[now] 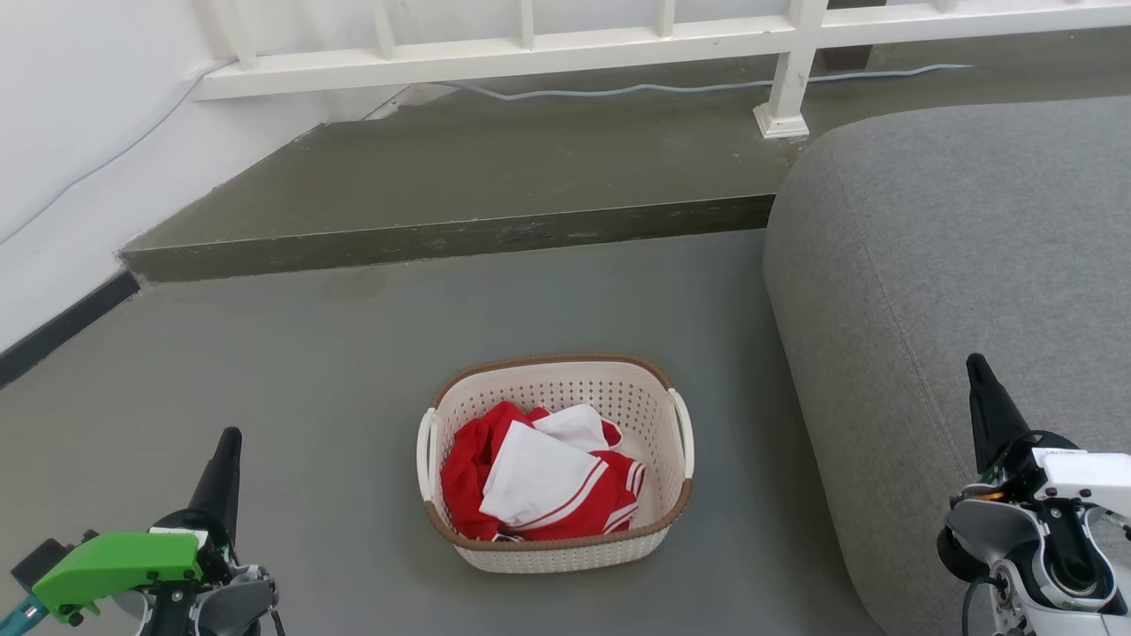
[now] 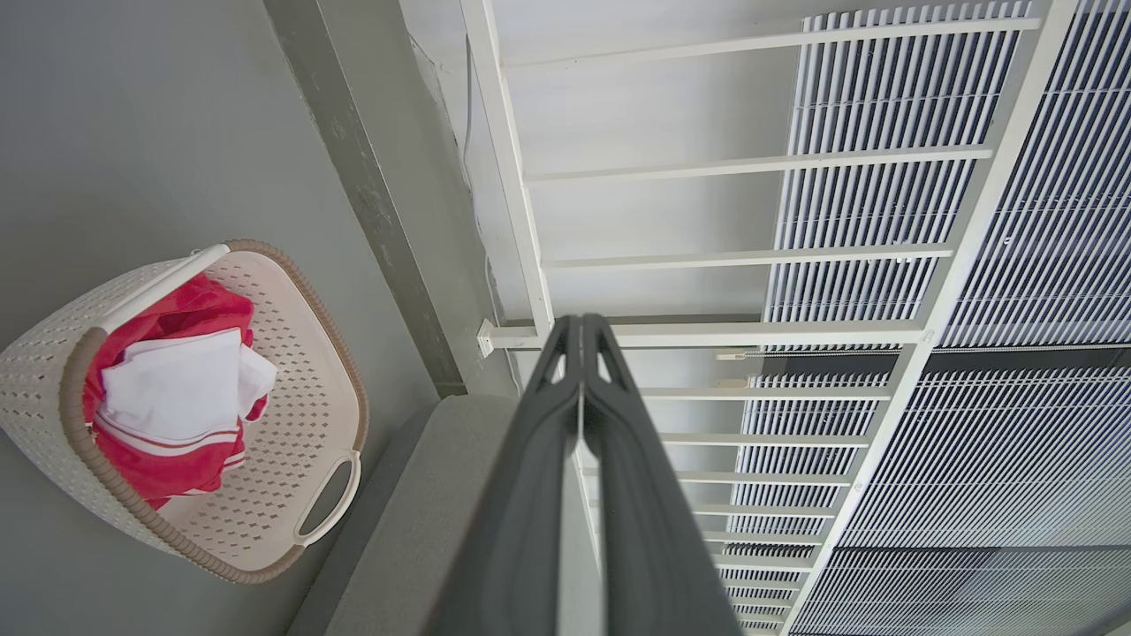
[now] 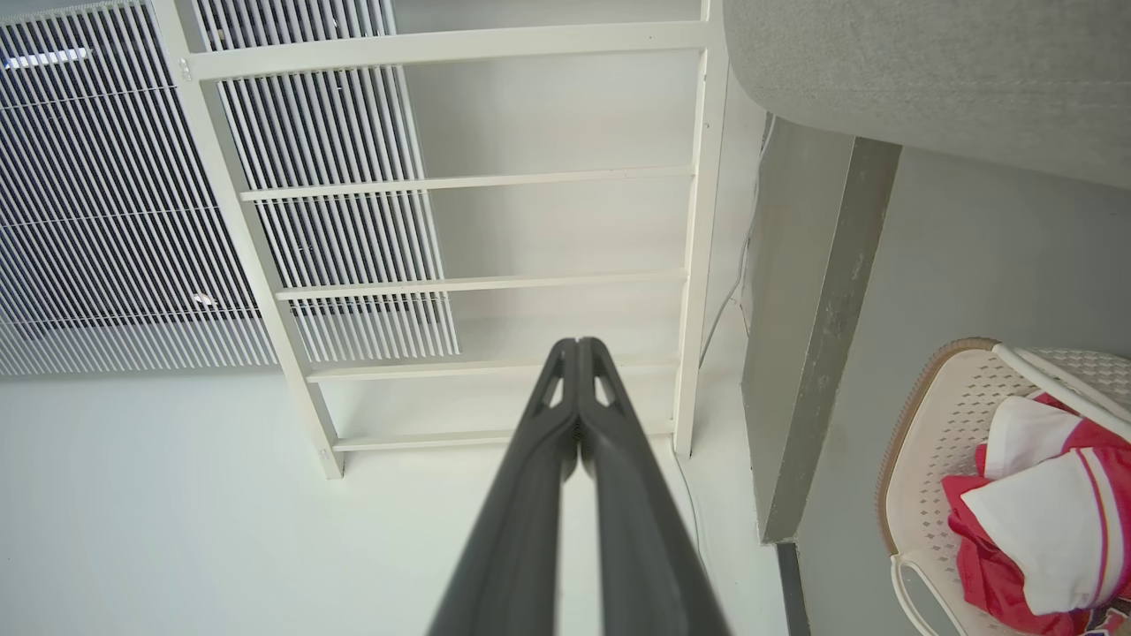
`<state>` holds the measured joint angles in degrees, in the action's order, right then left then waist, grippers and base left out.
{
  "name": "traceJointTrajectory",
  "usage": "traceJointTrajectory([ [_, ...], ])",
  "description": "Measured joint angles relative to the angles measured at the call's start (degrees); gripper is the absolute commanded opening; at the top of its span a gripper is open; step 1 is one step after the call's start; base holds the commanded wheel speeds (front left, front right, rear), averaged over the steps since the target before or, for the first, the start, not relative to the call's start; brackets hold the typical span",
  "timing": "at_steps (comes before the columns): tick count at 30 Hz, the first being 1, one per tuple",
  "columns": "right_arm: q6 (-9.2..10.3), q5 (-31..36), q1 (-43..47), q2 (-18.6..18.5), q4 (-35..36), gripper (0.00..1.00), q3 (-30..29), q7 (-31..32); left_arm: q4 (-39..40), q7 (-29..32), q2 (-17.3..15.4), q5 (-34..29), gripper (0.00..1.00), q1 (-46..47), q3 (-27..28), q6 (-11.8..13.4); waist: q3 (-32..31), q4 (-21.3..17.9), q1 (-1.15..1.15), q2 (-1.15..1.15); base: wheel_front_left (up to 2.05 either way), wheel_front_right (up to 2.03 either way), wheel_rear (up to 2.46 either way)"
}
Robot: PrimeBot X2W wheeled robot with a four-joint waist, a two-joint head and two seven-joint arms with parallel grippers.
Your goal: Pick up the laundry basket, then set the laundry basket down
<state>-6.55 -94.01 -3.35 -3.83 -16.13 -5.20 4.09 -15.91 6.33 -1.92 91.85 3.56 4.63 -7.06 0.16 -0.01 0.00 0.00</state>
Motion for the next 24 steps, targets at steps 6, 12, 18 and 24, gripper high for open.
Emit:
traceJointTrajectory([
  [6,0.0,0.0,0.0,0.0,0.0,0.0,0.0,0.0,0.0,0.0,0.0,0.0,0.0,0.0,0.0,0.0,0.0,0.0,0.0,0.0,0.0,0.0,0.0],
  [12,0.0,0.0,0.0,0.0,0.0,0.0,0.0,0.0,0.0,0.0,0.0,0.0,0.0,0.0,0.0,0.0,0.0,0.0,0.0,0.0,0.0,0.0,0.0],
  [18,0.0,0.0,0.0,0.0,0.0,0.0,0.0,0.0,0.0,0.0,0.0,0.0,0.0,0.0,0.0,0.0,0.0,0.0,0.0,0.0,0.0,0.0,0.0],
  [24,0.0,0.0,0.0,0.0,0.0,0.0,-0.1,0.0,0.0,0.0,0.0,0.0,0.0,0.0,0.0,0.0,0.0,0.0,0.0,0.0,0.0,0.0,0.0],
])
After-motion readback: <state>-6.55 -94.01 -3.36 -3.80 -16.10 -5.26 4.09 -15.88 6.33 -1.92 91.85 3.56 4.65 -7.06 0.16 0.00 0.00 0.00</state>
